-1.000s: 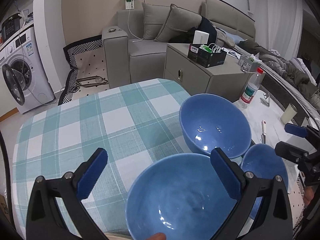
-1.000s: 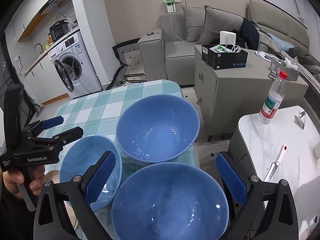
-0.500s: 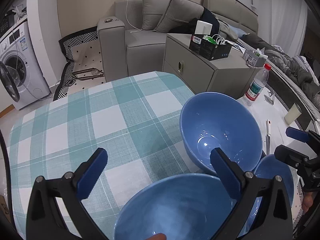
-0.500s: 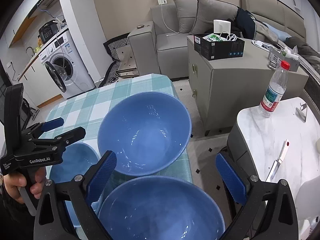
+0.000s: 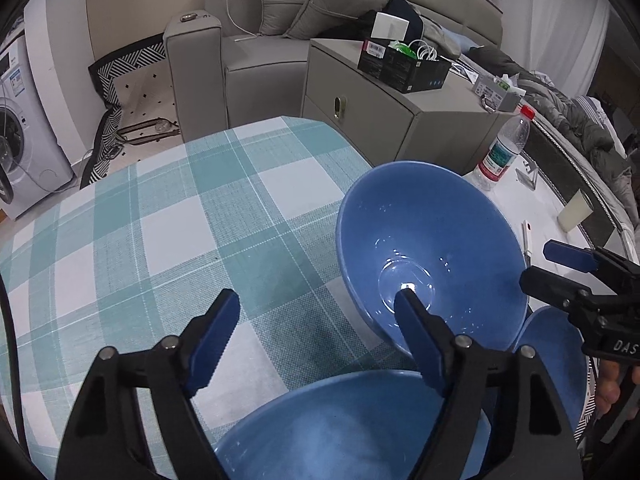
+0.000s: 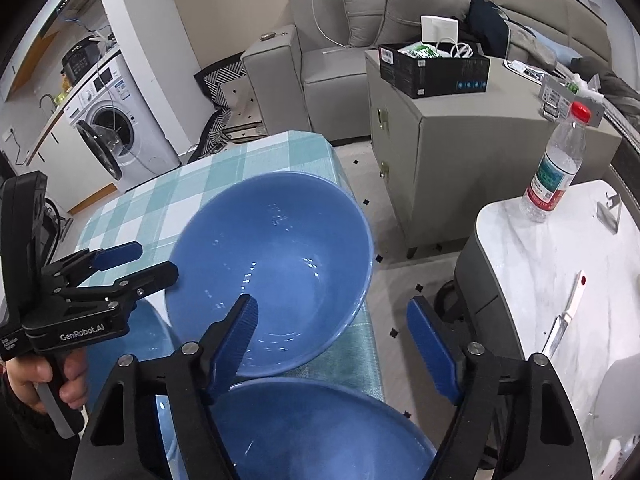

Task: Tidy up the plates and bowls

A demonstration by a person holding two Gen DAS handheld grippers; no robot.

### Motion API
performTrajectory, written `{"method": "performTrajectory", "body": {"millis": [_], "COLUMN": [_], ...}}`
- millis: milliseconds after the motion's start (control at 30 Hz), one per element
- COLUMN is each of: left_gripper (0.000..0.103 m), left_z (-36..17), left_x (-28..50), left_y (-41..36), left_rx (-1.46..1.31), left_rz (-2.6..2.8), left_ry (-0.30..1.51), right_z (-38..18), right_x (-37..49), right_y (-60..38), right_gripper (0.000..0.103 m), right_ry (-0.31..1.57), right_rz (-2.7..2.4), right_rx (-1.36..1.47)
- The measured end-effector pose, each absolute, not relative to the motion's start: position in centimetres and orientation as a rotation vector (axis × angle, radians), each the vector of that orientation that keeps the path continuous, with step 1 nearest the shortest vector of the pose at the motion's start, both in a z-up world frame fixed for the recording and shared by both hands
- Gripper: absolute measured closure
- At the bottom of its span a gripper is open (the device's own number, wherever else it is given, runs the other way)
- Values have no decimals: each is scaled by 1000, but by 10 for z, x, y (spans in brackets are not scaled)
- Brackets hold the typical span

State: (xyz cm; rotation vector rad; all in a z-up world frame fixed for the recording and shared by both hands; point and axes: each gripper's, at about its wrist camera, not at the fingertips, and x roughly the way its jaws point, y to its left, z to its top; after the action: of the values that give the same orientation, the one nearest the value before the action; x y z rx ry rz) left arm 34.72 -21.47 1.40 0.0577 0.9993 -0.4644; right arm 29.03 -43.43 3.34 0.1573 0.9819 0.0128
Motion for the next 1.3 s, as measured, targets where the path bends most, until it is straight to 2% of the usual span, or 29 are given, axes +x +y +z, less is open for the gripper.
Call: {"method": "performTrajectory", "body": {"millis": [67,167,400,467,600,667,733,800,967,1133,1300], "left_gripper": [32,36,38,47,53,64,70,73,84,84,85], "left_z": [11,8,5,3,1,2,2,2,1,1,1], "left_x": [350,353,354,355,355,355,354,353,352,351,351], "left_y": [-216,-217,-225,-227,-229,-232,-235,-237,-243,-244,-245], "left_rx": [48,31,64,70,62,64,74,77,95,109,122], "left_rz": [-473,-480,-491,-496,-520,-534,-547,-557,-573,-565,-554], "left_ry": [1018,1042,1047,1058,1067,1069,1075,1076,1070,1058,1052], "right_z": [28,21,14,12,9,8,6,5,2,1,3], "right_x": [294,299,304,304,306,307,309,310,313,311,310], "right_y": [-436,-439,-437,-434,-429,-429,-429,-428,-426,-427,-426], "right_gripper": [33,38,45,48,53,55,60,62,75,80,81], "right_ry": [999,1016,1029,1031,1036,1037,1044,1046,1056,1051,1040], "right_rz": [1,-5,8,18,32,29,23,18,11,10,7], "right_rx": [162,165,148,137,117,111,107,109,96,99,86]}}
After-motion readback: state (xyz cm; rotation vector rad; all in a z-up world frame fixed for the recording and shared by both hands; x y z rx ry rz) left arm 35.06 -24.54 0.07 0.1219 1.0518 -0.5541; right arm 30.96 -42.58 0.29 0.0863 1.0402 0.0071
